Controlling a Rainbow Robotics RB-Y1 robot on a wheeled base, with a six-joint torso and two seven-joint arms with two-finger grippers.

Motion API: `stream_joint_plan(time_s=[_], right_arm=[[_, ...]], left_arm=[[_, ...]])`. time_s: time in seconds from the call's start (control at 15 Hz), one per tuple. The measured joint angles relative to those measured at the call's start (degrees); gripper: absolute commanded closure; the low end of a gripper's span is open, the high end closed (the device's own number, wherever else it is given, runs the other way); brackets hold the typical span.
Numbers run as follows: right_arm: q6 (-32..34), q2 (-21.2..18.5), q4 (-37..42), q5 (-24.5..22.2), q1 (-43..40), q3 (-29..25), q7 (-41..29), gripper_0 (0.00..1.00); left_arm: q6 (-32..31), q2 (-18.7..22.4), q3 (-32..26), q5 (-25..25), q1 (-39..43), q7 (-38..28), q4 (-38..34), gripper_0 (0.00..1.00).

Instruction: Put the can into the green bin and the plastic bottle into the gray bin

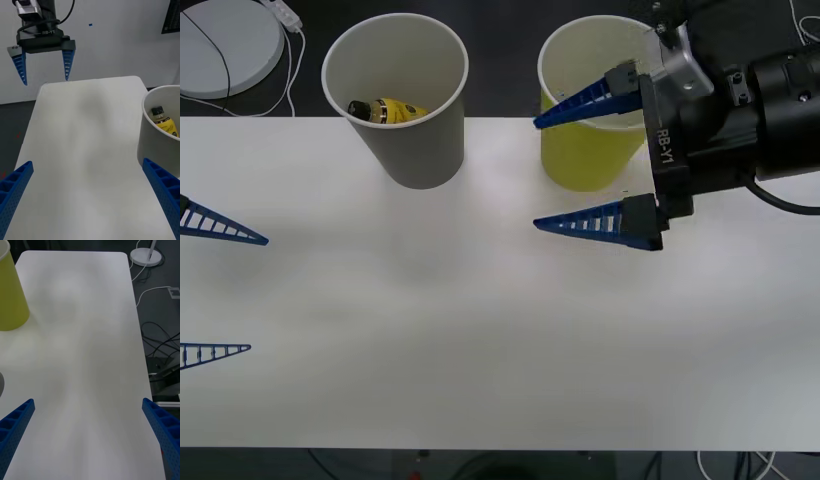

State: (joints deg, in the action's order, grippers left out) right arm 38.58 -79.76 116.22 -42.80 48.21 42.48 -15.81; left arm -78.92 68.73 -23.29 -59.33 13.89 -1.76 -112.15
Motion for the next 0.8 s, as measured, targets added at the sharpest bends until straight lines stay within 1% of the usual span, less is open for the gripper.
stream_joint_plan(time_s=[0.13,0.33,0.47,0.6,0.8], right_arm=[[1.56,0.13,0.16,1.85,-5.94,-4.67,5.35,0.00],[3.42,0.20,2.07,2.23,-15.77,-12.58,9.78,0.00],[4.44,0.28,3.97,2.18,-23.27,-19.19,12.11,0.00],[6.88,0.67,5.29,1.19,-29.07,-25.12,12.75,0.00],[11.49,2.36,6.14,-1.75,-37.13,-34.03,13.52,0.00]], left_arm=[[0.00,0.00,0.00,0.00,0.00,0.00,0.00,0.00],[0.00,0.00,0.00,0.00,0.00,0.00,0.00,0.00],[0.00,0.00,0.00,0.00,0.00,0.00,0.00,0.00],[0.00,0.00,0.00,0.00,0.00,0.00,0.00,0.00],[0.00,0.00,0.00,0.00,0.00,0.00,0.00,0.00]])
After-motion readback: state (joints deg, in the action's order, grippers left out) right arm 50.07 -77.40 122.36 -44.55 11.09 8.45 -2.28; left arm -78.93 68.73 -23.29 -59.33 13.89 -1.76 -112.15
